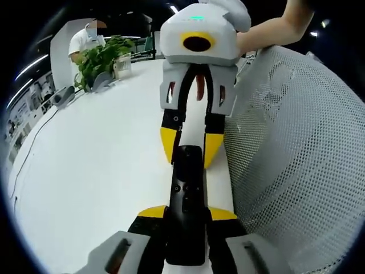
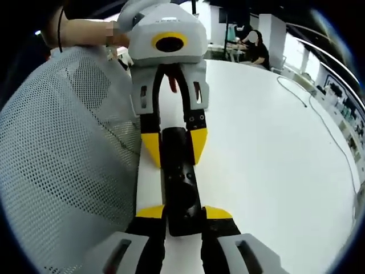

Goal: Press the specified remote control buttons in sequence, fully releasing each button before pressing the next.

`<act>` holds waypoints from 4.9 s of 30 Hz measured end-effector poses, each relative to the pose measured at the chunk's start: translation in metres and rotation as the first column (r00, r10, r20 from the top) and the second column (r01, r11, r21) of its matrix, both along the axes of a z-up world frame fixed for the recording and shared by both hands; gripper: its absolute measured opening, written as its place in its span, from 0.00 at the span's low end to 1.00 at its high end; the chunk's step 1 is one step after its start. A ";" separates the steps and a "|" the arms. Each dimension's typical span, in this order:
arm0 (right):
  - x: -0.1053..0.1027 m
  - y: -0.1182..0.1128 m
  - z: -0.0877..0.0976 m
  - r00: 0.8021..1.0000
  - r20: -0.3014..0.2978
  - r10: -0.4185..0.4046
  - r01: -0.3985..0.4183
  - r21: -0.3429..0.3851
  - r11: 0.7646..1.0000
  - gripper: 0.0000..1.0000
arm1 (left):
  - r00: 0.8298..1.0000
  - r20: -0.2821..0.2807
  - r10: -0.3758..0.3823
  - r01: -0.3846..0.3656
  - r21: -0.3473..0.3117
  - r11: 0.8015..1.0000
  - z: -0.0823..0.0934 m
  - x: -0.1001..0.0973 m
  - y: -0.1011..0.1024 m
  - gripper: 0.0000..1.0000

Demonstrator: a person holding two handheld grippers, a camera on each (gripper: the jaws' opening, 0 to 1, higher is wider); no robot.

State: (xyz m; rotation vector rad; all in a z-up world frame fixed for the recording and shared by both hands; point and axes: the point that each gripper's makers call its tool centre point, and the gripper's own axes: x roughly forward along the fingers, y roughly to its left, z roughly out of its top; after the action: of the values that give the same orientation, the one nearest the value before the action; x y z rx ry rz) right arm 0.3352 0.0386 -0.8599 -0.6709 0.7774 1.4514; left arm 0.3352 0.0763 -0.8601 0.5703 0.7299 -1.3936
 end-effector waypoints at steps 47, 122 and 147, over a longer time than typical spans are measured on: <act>-0.003 0.002 0.001 1.000 -0.004 0.019 -0.019 -0.012 1.000 0.20 | 0.621 0.114 0.775 -0.684 -0.405 0.607 0.164 0.006 0.108 1.00; 0.117 0.015 0.000 0.997 -0.037 -0.075 0.074 -0.017 0.997 0.20 | 0.497 0.108 0.861 -0.702 -0.533 0.472 0.167 0.003 0.126 0.99; 0.187 0.040 0.002 0.994 0.034 -0.107 0.109 -0.059 0.992 0.20 | 0.551 0.135 0.824 -0.670 -0.516 0.533 0.167 0.003 0.115 1.00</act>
State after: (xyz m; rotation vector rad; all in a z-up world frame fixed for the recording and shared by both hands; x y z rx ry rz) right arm 0.5224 0.0788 -0.8576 -0.6859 0.8244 1.3202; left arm 0.3384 0.1916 -0.6929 0.1021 0.2752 -0.5221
